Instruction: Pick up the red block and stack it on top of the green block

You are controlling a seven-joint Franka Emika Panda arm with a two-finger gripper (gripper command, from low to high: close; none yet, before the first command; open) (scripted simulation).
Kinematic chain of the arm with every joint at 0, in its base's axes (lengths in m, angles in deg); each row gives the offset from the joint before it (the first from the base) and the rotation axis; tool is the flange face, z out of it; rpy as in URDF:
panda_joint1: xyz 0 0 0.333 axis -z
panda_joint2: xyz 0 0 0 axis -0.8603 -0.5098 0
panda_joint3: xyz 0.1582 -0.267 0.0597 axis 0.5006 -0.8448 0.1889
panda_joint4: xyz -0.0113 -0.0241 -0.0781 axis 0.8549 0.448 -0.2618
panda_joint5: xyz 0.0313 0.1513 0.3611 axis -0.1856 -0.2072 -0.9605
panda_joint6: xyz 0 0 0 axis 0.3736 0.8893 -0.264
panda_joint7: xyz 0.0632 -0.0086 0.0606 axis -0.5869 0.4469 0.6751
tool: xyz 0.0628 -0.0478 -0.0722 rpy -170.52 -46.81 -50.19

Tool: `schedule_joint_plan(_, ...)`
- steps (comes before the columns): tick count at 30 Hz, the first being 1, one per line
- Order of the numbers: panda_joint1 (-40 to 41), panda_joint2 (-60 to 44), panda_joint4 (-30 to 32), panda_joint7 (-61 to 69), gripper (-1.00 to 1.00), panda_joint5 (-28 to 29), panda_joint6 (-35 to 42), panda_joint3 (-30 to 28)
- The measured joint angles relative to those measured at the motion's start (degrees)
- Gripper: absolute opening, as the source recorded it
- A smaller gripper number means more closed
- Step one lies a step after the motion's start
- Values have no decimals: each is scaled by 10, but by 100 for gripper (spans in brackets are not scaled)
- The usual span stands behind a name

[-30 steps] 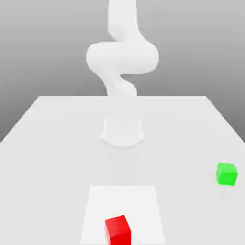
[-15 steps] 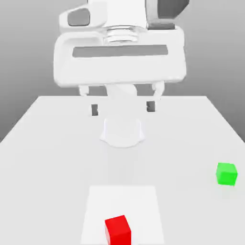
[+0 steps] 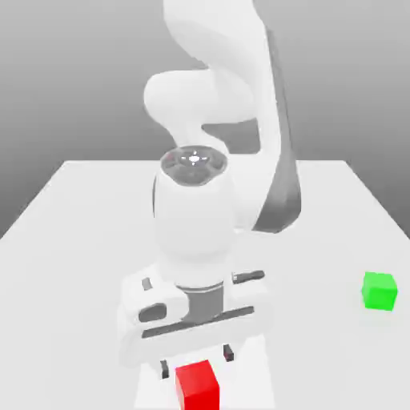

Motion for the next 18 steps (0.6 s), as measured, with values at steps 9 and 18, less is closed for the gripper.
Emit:
schedule_joint_plan(9,0,3,1,-1,-100,2,3,0)
schedule_joint_plan(18,-76,124,50,10,-100,19,76,75)
